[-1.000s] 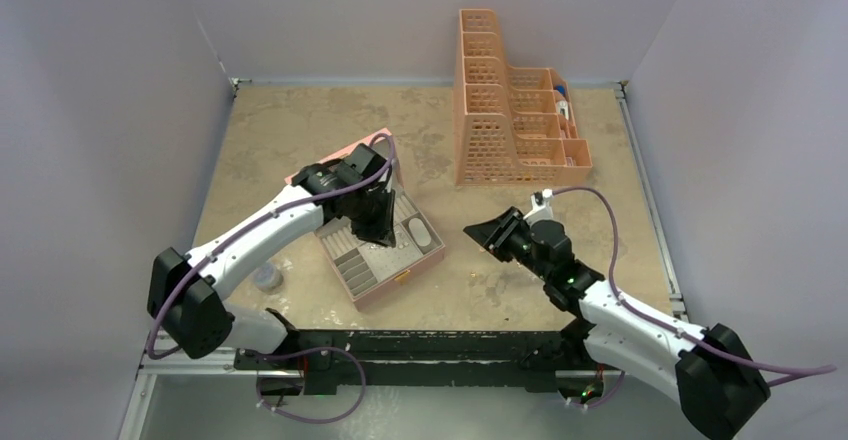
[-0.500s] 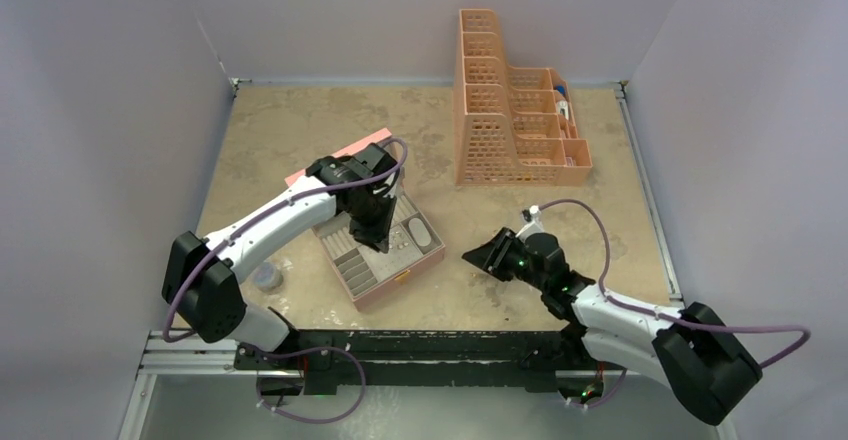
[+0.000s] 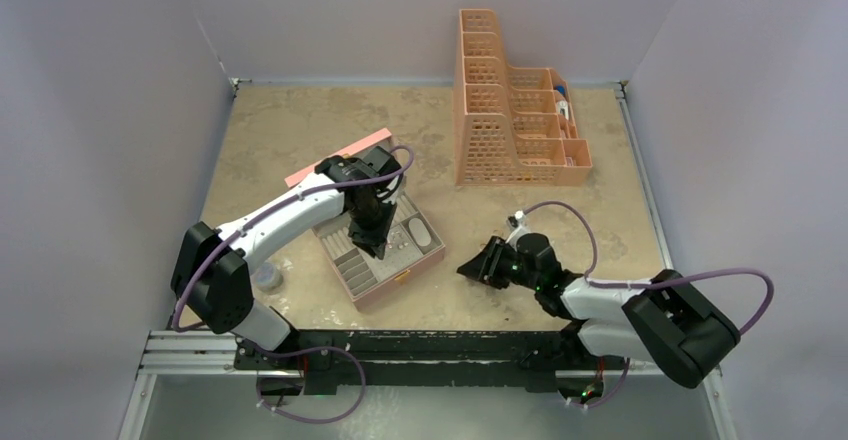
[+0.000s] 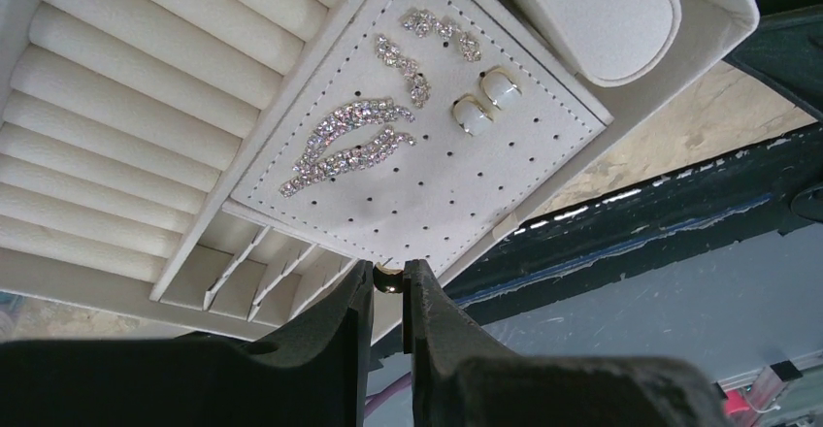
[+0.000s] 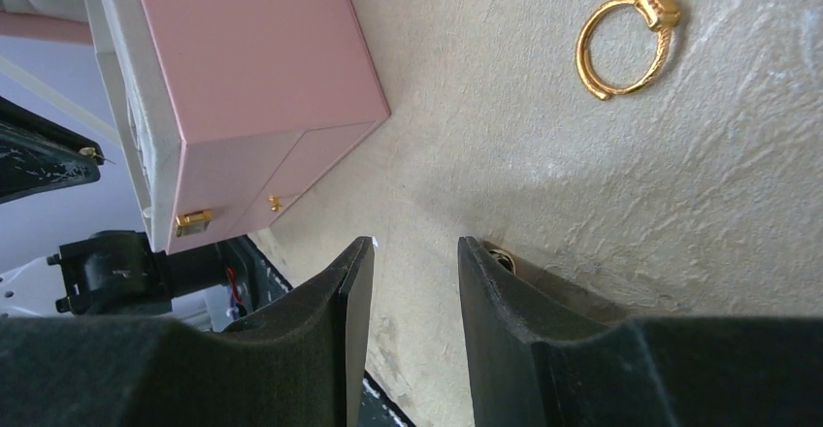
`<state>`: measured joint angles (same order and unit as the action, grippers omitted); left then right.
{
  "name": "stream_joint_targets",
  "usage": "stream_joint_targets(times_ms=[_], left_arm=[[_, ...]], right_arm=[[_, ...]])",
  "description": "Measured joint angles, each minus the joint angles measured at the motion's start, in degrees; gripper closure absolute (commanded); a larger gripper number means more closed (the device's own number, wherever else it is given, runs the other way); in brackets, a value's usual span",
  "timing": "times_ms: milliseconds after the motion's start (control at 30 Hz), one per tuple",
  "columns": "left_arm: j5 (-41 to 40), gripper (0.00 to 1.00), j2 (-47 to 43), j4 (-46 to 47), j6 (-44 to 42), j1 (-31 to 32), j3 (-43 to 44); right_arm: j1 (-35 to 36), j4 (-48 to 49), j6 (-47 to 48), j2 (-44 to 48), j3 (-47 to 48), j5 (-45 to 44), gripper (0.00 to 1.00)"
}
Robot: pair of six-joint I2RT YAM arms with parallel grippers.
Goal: Organize the mixed jewelry
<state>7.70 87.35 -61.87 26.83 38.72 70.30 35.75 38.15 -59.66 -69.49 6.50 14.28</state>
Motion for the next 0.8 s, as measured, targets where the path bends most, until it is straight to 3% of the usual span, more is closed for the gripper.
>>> stream_joint_targets(times_ms=[800], left_arm=[[-0.2,0.86,2.0,0.3,-1.0,0.0,-0.9]], right_arm=[[0.0,2.6,2.1,-4.4,1.6,1.7,0.6]])
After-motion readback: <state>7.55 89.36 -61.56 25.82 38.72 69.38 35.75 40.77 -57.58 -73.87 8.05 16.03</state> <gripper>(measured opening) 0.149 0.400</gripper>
